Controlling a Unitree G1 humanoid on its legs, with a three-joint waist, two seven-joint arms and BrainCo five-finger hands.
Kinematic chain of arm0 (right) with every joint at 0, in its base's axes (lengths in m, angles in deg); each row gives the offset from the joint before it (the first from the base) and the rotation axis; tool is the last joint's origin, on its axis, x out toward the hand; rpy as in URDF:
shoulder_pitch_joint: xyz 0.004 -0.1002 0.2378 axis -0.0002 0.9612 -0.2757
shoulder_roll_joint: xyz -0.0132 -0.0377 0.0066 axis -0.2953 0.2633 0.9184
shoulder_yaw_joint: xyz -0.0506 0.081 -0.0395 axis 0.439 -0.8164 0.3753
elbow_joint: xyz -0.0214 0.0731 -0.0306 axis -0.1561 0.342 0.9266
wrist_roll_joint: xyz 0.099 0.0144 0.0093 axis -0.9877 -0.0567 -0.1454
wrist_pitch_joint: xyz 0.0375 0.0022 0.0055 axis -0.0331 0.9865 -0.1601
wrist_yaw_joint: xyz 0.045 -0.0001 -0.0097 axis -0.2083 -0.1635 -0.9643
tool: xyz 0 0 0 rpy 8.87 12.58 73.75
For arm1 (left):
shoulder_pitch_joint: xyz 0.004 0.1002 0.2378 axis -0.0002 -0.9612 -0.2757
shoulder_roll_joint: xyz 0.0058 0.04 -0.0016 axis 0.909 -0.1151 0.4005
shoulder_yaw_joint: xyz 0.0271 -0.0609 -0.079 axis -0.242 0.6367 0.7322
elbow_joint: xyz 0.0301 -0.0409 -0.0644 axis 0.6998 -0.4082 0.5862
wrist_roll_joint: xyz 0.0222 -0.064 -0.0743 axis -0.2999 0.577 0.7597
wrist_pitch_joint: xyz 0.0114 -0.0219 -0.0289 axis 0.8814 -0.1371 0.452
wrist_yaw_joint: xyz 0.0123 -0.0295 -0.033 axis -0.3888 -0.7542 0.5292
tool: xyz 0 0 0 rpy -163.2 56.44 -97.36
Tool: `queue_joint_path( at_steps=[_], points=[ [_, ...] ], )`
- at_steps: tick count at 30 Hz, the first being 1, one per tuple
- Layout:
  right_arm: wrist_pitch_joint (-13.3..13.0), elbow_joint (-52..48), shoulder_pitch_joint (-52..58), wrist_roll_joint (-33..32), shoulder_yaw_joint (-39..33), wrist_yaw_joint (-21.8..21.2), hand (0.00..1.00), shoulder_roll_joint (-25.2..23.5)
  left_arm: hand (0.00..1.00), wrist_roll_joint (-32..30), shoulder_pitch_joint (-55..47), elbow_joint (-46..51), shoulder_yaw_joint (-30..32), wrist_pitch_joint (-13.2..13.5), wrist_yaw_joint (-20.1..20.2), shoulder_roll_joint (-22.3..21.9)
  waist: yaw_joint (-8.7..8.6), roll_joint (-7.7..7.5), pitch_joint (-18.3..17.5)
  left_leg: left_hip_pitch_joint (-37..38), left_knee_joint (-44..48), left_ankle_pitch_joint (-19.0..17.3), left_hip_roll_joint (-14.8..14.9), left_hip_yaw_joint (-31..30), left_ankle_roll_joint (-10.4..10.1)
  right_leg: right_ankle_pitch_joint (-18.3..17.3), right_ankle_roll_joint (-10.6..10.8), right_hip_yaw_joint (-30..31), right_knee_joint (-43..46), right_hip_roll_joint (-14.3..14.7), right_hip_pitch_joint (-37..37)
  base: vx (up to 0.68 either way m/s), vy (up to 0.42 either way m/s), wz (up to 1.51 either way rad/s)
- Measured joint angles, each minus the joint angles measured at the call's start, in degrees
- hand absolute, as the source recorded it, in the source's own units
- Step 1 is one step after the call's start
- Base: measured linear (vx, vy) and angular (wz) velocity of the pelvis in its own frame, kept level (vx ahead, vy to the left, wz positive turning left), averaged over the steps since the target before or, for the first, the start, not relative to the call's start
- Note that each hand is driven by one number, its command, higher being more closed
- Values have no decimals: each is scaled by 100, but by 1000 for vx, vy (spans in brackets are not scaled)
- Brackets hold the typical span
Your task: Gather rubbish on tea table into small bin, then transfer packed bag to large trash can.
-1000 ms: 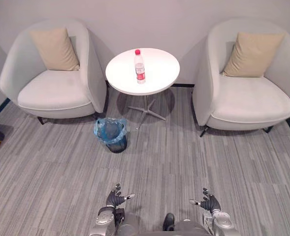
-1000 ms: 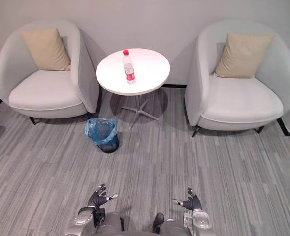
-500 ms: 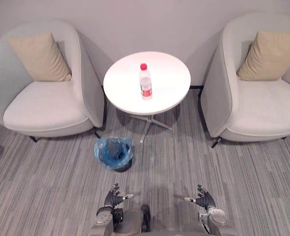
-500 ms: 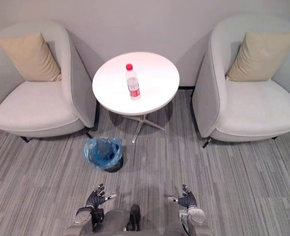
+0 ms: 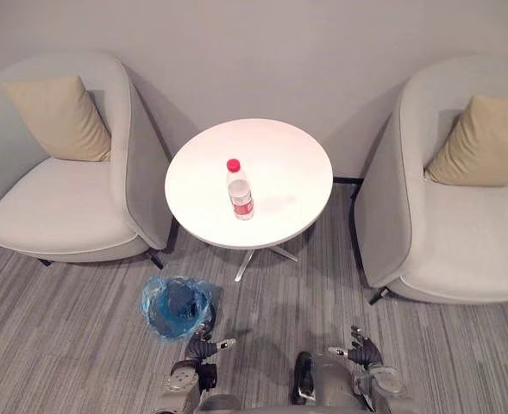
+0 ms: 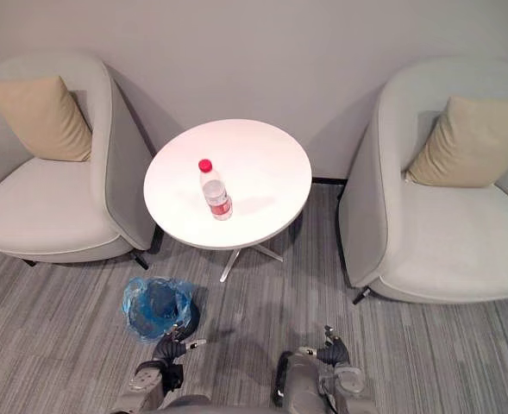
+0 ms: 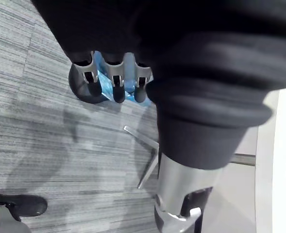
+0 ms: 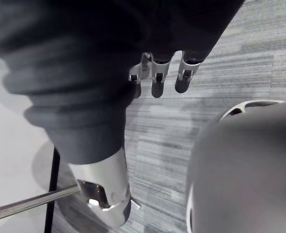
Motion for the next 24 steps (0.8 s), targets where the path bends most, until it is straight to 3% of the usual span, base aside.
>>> queue_joint_path(
  at_steps=[1,2,3,5,8,9,10,12,16,20,24],
  points=[
    [-2,28,26,-2,14,1,0,-4,0,1,-4,2,2,-1,0,-28,31,47,25,-408,1027,109,165,-27,-268,80,-43,-153,-454,157,452,219,-197,58],
    [-1,32,48,-4,22,2,0,-4,0,1,-24,2,-2,-4,2,-50,48,69,36,-542,1366,98,251,35,-257,123,-86,-198,-609,224,630,266,-184,48],
    [-1,39,77,-54,19,2,0,-1,0,2,-112,2,1,-11,3,-104,100,109,35,-920,1832,47,420,505,-170,169,-145,-293,-963,318,1038,185,-110,22],
    [-2,35,61,-64,17,3,0,-8,0,4,-143,29,24,-7,4,-128,105,80,39,-1103,1661,-6,400,732,-82,183,-130,-303,-1076,312,1121,136,-47,3],
    [-4,32,-12,-102,-67,15,0,-11,0,4,-123,29,51,-10,3,-150,116,186,23,-1392,267,75,201,937,-62,205,-92,-248,-1164,212,1255,197,65,-12],
    [-5,31,-6,-103,-119,32,0,-8,0,4,-106,29,51,-9,2,-164,118,207,20,-1414,-265,396,136,938,-40,168,15,-236,-1155,183,1311,192,125,-5],
    [1,40,55,-106,-123,67,0,-13,0,5,-122,19,53,-8,0,-170,191,261,-10,-1324,-484,956,69,991,96,120,136,-119,-1148,148,1373,237,144,-3],
    [1,36,105,-105,-103,88,0,-68,0,5,-110,22,47,0,-3,-142,215,103,-10,-1162,-690,986,-110,1050,133,134,264,-29,-1289,40,1428,225,127,-1],
    [3,36,66,-79,-79,88,0,-130,0,9,-186,18,51,-6,-5,-31,239,3,-31,-899,-925,971,-283,1139,189,82,374,144,-1249,-140,1510,107,71,-5],
    [0,34,-51,31,62,78,0,-107,0,15,-254,10,54,-2,-7,20,231,-166,-49,-586,-1136,894,-599,1316,323,-521,565,373,-217,-596,1154,26,22,-14],
    [10,43,-52,125,200,8,0,-162,0,14,-240,-4,47,-2,-5,58,218,-210,-98,-708,-1069,879,-687,1237,347,-522,582,373,-89,-596,1077,27,23,2]
  ],
)
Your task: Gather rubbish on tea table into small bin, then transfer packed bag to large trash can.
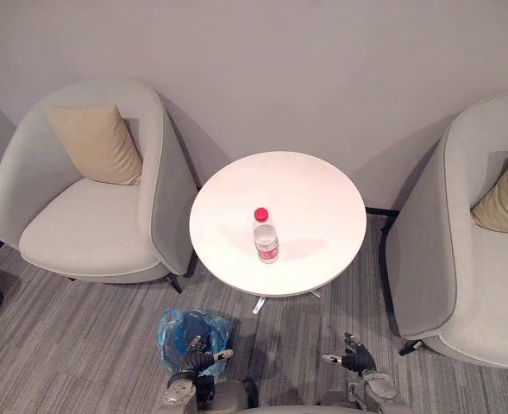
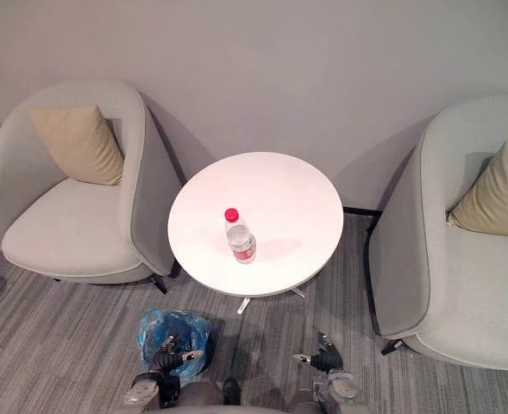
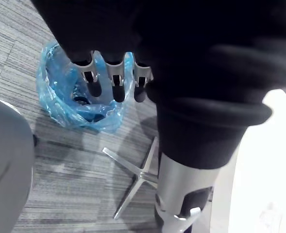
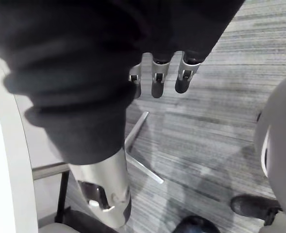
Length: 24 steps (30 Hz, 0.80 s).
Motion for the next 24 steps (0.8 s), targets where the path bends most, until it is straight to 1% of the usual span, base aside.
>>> queue_joint_path(
  at_steps=[1,2,3,4,5,6,7,8,9,10,11,13,14,17,21,24],
  points=[
    [2,3,5,14,-1,-6,0,-4,0,0,4,1,0,0,3,8,-19,-13,6,11,-12,-9,0,-46,15,5,7,5,73,0,-13,-4,-8,40],
    [2,30,27,16,-11,-6,0,-12,0,1,50,-4,-2,-3,-2,39,-47,-48,41,90,-79,-33,54,-246,55,13,24,182,812,-12,-311,-35,-43,56],
    [0,34,83,13,-29,-9,0,-18,0,1,74,-29,-25,4,-4,38,-108,-10,44,67,-70,-57,90,-403,88,-146,37,413,920,96,-460,-29,-104,80],
    [1,40,111,14,-24,-9,0,-20,0,2,82,-37,-52,11,-3,88,-129,-128,0,42,-34,-38,49,-545,41,-140,-10,738,459,214,-461,-17,-136,105],
    [0,98,99,12,-77,-5,0,-6,0,5,125,-163,-48,9,-5,200,-159,-384,-17,-46,137,-58,-112,-772,-18,89,-64,721,197,150,-373,1,-124,99],
    [39,155,67,13,-230,-21,0,32,0,1,156,-198,-57,7,9,197,-146,-356,-60,-80,143,-34,-85,-914,-56,102,-75,606,83,137,-295,-2,-109,77],
    [89,131,-15,11,-269,-23,0,199,0,1,149,-197,-41,4,5,206,-110,-308,-120,-115,119,-27,-25,-955,-70,130,-77,574,-43,194,-289,29,-65,31],
    [85,-56,-97,-2,-176,-129,0,633,0,-8,155,-176,-6,2,56,206,-80,-194,-127,-154,97,-7,-11,-996,-91,255,-85,525,-282,261,-231,33,-44,16],
    [57,-160,-95,-10,-159,-170,0,802,0,-8,149,-178,1,0,83,206,-69,-133,-131,-164,92,2,2,-1023,-94,312,-91,494,-396,288,-179,35,-3,10],
    [24,-437,-28,2,-189,-167,0,1001,0,-15,88,-172,3,3,123,205,-20,-57,-168,-165,55,24,23,-1036,-86,387,-85,473,-552,317,-121,33,7,8],
    [-49,-800,76,22,-294,-132,0,1098,0,-16,-27,-171,4,2,129,214,-15,-21,-199,-147,-9,33,36,-1039,-91,457,-91,459,-707,351,-52,49,1,1],
    [-151,-996,140,106,-365,-127,0,1064,0,-19,-110,-174,2,-21,144,240,-32,-30,-225,-87,-95,92,43,-1030,-99,501,-93,457,-830,403,35,119,-27,0],
    [-160,-981,182,149,-354,-129,0,945,0,-26,-113,-173,0,-33,154,248,-22,-64,-237,-49,-165,119,49,-1042,-97,554,-106,428,-917,426,106,129,-37,5],
    [-147,-975,332,324,-212,-161,0,740,0,-132,-105,-173,-3,-35,218,253,-21,-99,-239,71,-219,120,40,-1071,-97,625,-106,394,-1136,439,323,57,-6,7],
    [-138,-1072,397,294,-140,-194,0,721,0,-133,-121,-173,-3,-34,245,267,-28,-136,-286,105,-413,249,5,-1068,-60,735,-97,398,-1298,423,344,-9,5,0],
    [-135,-1421,471,155,-137,-306,0,726,0,-132,-172,-174,-1,-36,251,274,-28,-164,-298,191,-708,443,-15,-1054,-48,855,-90,427,-1423,413,340,-59,17,-3]
  ],
)
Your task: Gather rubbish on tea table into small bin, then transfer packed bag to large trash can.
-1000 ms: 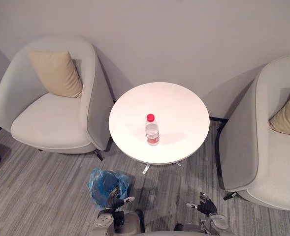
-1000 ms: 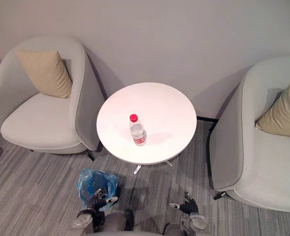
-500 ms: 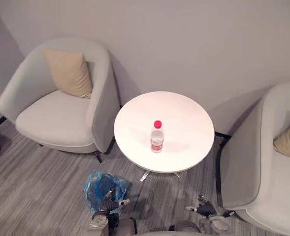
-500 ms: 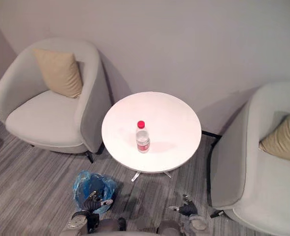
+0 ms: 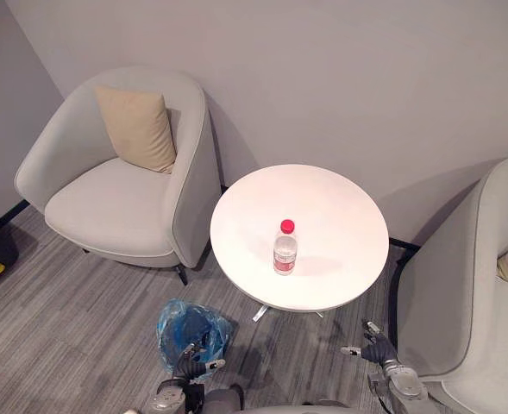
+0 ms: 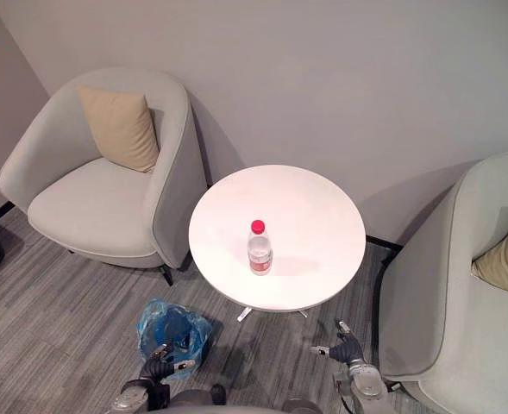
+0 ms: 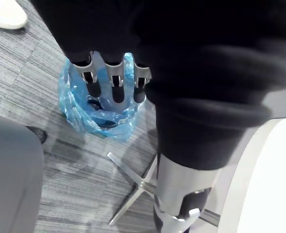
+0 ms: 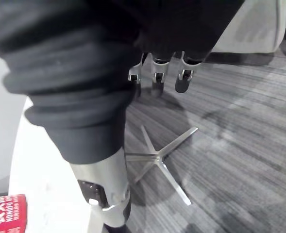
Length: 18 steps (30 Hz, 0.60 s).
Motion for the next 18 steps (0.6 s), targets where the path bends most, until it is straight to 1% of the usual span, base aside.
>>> queue_joint_path(
  at_steps=[2,7,11,16,18],
  points=[
    [-3,-230,14,-106,5,-101,0,25,0,2,-14,3,4,0,3,16,6,-6,-3,85,-207,144,-9,4,13,66,1,20,-46,-4,1,-118,14,-2],
    [-30,-833,15,-284,44,-123,0,300,0,2,-59,62,4,1,19,91,4,-15,-9,278,-728,483,-6,-30,4,135,35,22,-138,-5,-20,-114,0,3],
    [-132,-1141,-28,-341,60,-168,0,509,0,2,-137,157,4,7,23,117,2,-19,-33,280,-942,531,7,-99,2,131,55,69,-223,-7,-28,-82,5,5],
    [-131,-1141,-307,-335,267,-223,0,626,0,-1,-199,189,0,7,132,145,8,-11,-70,287,-1027,618,-11,-113,-1,173,108,102,-260,4,-20,29,-4,2],
    [-131,-1141,-480,-333,275,-220,0,633,0,-2,-249,233,1,16,135,148,5,-7,-71,311,-1028,646,-27,-137,21,201,72,93,-263,7,-18,90,-8,3]
  ],
)
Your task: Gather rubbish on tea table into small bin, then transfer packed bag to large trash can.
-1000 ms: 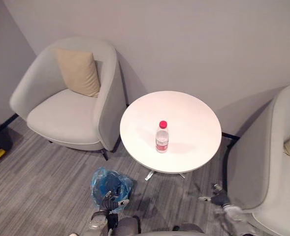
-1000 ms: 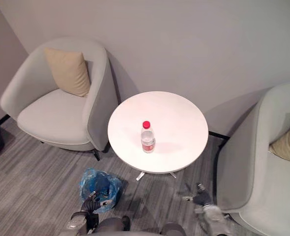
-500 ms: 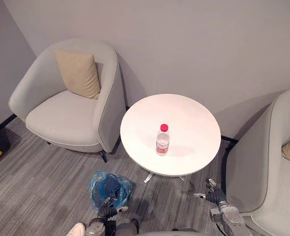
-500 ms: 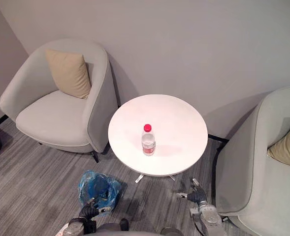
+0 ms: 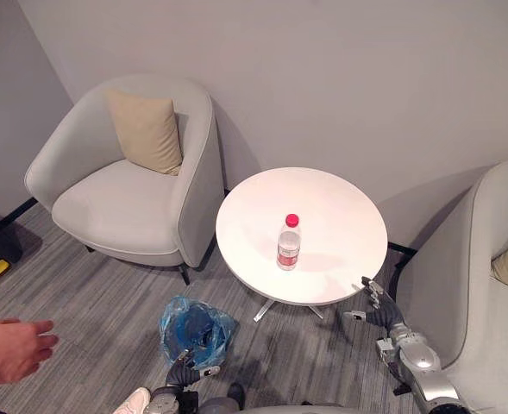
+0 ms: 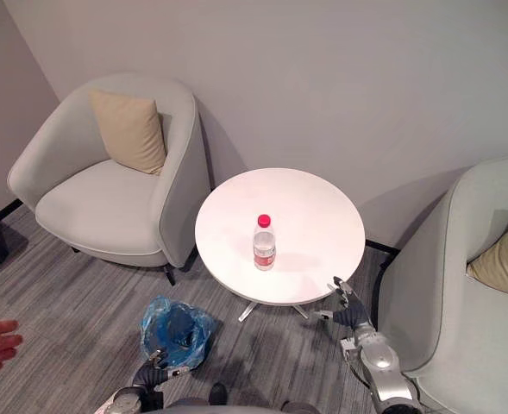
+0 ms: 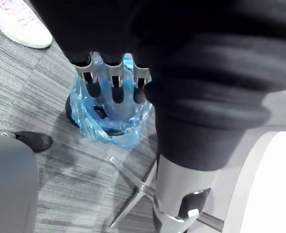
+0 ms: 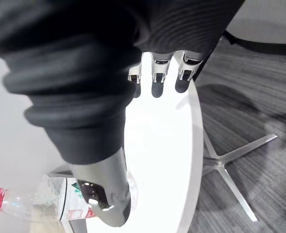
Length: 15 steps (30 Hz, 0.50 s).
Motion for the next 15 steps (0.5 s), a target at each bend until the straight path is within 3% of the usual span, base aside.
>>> queue_joint_path(
  at_steps=[15],
  points=[
    [1,28,-1185,68,810,153,0,201,0,3,-29,16,-17,33,7,-6,45,102,20,-239,-37,36,-77,-196,30,9,-16,-162,-99,-9,-126,13,-6,6]
  ],
)
